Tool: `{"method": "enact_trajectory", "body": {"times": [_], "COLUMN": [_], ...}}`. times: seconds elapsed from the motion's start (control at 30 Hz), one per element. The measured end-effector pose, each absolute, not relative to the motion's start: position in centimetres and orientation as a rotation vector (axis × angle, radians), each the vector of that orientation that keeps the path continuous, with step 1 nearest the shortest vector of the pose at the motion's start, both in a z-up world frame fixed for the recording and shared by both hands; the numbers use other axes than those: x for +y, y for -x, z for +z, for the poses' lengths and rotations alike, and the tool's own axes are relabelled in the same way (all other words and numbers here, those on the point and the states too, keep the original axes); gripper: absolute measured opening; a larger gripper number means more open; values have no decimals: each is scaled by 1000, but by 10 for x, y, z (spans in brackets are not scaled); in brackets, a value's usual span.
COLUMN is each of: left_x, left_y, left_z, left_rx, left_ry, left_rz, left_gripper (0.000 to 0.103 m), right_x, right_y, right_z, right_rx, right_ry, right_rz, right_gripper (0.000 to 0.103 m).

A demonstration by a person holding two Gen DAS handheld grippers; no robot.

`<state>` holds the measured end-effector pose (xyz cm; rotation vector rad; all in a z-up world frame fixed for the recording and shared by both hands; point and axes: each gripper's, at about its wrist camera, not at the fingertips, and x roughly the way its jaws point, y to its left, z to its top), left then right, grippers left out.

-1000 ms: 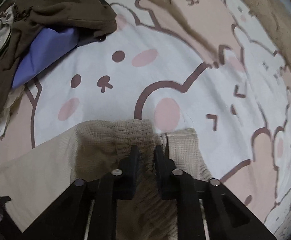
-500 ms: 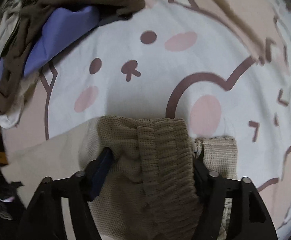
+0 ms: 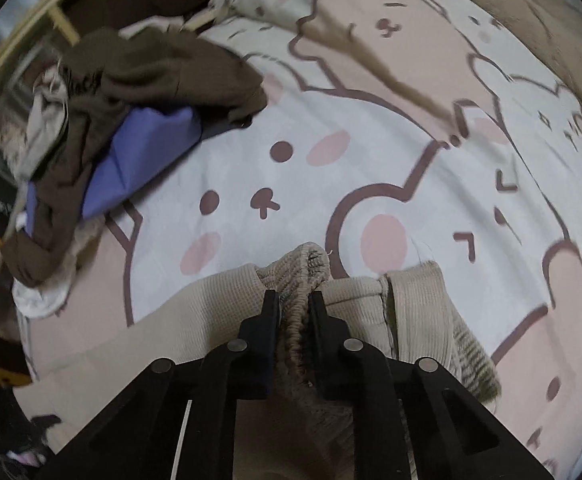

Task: Fold clothes

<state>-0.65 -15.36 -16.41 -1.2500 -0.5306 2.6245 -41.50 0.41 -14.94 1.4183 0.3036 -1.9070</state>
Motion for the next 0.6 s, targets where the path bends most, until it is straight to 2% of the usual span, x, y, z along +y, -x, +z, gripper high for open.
{"method": "enact_trajectory", "body": {"times": [0.27, 0.33, 0.5, 0.6], "left_x": [-157, -164, -176, -175], "left_y": [39, 47, 45, 40], "left_z": [-168, -181, -193, -190], "left_rx": [-510, -551, -655, -605], "left_ry": [1299, 1352, 1369, 1376], "left_rz": [2646, 2638, 2612, 2631], "left_gripper": [7, 7, 7, 7], "right_x": [51, 62, 59, 56], "right_y": [437, 451, 474, 487], "right_z": [-132, -135, -168, -183], "right_rx": [88, 37, 102, 107], "right_ry": [-1397, -1429, -1509, -1529], "right_rz": [-2095, -2118, -2169, -2205], "right_gripper": [12, 12, 12, 12]}}
